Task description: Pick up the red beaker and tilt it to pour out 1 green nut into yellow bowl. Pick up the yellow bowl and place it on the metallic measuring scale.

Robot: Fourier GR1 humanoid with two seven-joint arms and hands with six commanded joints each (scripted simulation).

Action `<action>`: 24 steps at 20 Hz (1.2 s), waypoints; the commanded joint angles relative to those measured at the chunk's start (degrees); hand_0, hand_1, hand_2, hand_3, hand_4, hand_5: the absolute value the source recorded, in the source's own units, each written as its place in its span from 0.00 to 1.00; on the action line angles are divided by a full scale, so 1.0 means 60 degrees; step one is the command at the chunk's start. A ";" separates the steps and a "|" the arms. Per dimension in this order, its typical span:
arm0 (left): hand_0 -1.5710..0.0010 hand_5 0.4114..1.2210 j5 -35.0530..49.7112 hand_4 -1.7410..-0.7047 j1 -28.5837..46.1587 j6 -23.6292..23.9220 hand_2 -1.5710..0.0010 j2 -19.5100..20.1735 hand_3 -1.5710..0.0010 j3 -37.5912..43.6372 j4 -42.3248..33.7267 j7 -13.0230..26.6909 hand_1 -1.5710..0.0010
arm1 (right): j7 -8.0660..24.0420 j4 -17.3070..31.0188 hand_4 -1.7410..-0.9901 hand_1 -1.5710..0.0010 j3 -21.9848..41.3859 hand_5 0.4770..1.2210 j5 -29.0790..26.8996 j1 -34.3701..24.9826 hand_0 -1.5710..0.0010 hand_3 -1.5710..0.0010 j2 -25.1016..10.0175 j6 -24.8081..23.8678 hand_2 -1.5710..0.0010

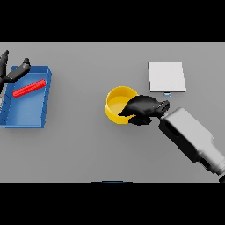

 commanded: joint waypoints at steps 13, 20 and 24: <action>1.00 0.41 -0.0023 0.91 -0.0115 -0.0047 1.00 0.0003 1.00 0.0086 0.0150 -0.0277 1.00 | 0.1158 -0.0825 0.02 0.01 -0.0719 1.00 -0.0859 -0.0843 0.00 0.16 -0.0445 0.1019 0.01; 1.00 0.42 0.0046 0.92 -0.0083 -0.0156 1.00 0.0161 1.00 0.0138 0.0028 -0.0284 1.00 | 0.1530 0.0007 0.02 0.01 -0.1196 1.00 -0.0781 -0.1547 0.03 0.12 -0.1113 0.0552 0.00; 1.00 0.42 0.0092 0.91 -0.0120 -0.0207 1.00 0.0120 1.00 0.0154 0.0141 -0.0125 1.00 | 0.1331 0.0864 0.02 0.00 -0.1380 1.00 -0.0730 -0.1799 0.01 0.12 -0.1422 0.0100 0.00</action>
